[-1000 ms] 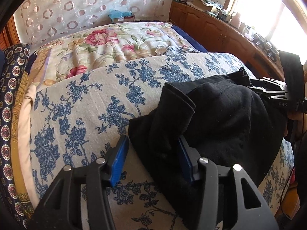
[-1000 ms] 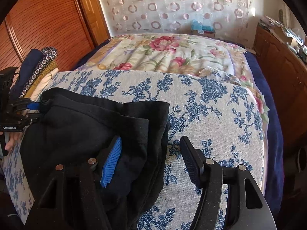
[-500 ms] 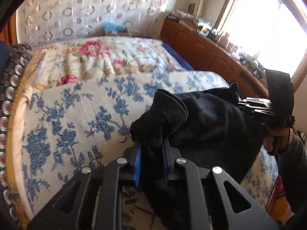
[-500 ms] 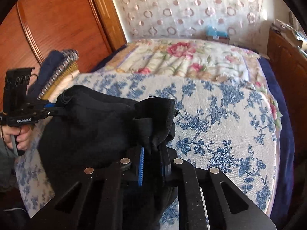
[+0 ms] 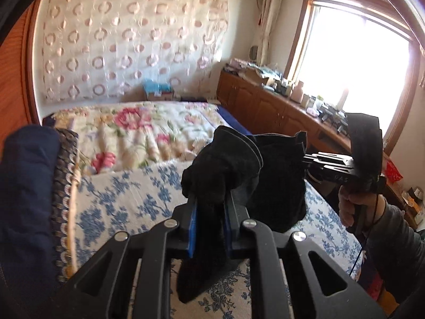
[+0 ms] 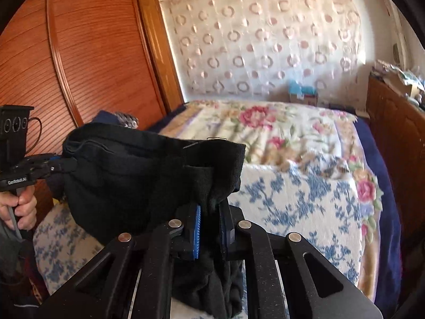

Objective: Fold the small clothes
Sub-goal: 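Carry the folded black shirt with both grippers onto the navy stack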

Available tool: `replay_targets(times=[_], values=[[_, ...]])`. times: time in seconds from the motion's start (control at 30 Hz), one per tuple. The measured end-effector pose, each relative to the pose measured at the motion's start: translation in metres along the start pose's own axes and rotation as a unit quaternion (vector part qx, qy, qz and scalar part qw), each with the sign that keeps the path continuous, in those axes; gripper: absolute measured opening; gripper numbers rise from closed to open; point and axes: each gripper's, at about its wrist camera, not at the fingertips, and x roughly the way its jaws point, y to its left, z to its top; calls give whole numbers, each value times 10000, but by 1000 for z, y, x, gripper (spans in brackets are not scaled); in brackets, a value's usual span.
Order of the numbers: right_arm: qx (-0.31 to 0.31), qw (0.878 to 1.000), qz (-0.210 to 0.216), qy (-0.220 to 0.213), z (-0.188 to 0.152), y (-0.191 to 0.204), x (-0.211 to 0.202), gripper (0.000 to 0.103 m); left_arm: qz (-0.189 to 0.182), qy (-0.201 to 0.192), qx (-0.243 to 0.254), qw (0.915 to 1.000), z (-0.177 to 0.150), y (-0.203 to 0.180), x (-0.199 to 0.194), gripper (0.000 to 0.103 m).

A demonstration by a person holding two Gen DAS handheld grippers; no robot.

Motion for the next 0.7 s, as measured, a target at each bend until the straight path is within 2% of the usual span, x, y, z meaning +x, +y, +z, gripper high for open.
replay_targets(times=[0.3,0.53,0.7], values=[[-529,9977,215,-365,51,52,3,7,317,-578,-93,9978,15,22,-68,13],[-1211,9897,478,-592,119,115,29,7,881,-1103,-452,9890,12,78,-128,13],[-1784,9801,653,-578,162,178,74,7,1161,-1316,-924,9801,-12,125,-149,13]])
